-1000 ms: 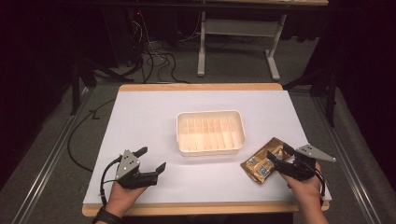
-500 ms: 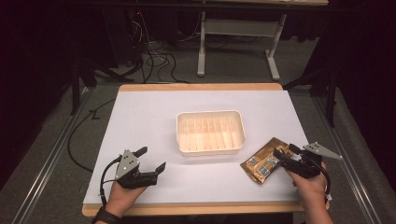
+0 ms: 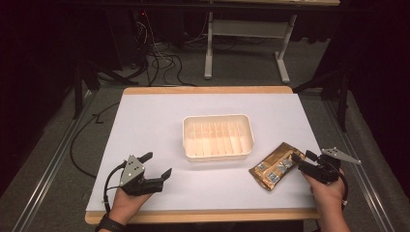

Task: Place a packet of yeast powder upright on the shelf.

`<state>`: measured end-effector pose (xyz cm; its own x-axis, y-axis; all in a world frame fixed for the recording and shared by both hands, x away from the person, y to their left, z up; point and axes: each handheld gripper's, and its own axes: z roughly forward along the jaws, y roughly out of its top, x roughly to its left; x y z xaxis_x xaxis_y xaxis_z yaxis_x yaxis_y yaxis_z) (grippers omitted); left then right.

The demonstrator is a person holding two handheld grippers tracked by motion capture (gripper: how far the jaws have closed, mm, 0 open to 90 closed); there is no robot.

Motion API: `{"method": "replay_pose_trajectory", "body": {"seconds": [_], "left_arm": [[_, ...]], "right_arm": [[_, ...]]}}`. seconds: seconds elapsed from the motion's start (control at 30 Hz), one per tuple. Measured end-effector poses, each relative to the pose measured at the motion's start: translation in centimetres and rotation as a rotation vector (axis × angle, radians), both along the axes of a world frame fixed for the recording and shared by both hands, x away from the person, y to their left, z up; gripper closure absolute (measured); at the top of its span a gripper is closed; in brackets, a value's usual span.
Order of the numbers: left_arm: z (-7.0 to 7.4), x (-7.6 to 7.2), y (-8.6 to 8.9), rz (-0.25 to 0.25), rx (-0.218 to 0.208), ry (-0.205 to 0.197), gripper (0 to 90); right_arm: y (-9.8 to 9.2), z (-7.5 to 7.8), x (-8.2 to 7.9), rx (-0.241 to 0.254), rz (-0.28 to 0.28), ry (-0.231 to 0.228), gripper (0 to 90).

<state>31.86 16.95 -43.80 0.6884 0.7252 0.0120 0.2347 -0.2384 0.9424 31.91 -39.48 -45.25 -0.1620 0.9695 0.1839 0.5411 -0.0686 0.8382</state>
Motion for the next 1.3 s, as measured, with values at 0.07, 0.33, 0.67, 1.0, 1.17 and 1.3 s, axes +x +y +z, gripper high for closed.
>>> {"method": "replay_pose_trajectory", "body": {"seconds": [0.07, 0.33, 0.67, 1.0, 1.17, 1.3], "left_arm": [[0.0, 0.0, 0.0, -0.002, 0.000, 0.001, 14.1], [-0.1, 0.0, -0.2, -0.004, 0.009, 0.002, 14.2], [-0.2, 0.0, -0.2, -0.002, 0.014, 0.004, 14.2], [-0.2, 0.0, -0.3, -0.007, 0.019, 0.006, 14.2], [-0.2, 0.0, -0.3, -0.008, 0.021, 0.006, 14.3], [-0.2, 0.0, -0.3, -0.010, 0.019, 0.003, 14.3]], "right_arm": [[-0.3, -0.1, 0.1, 0.005, -0.023, 0.010, 46.0], [-1.6, -0.8, 1.0, 0.032, -0.105, 0.060, 65.6], [-2.0, -1.7, 1.8, 0.050, -0.113, 0.122, 69.4], [-2.5, -2.1, 1.9, 0.084, -0.099, 0.148, 72.9], [-2.3, -2.2, 2.0, 0.079, -0.074, 0.170, 84.8], [-2.0, -1.9, 1.9, 0.065, -0.064, 0.168, 89.1]]}}
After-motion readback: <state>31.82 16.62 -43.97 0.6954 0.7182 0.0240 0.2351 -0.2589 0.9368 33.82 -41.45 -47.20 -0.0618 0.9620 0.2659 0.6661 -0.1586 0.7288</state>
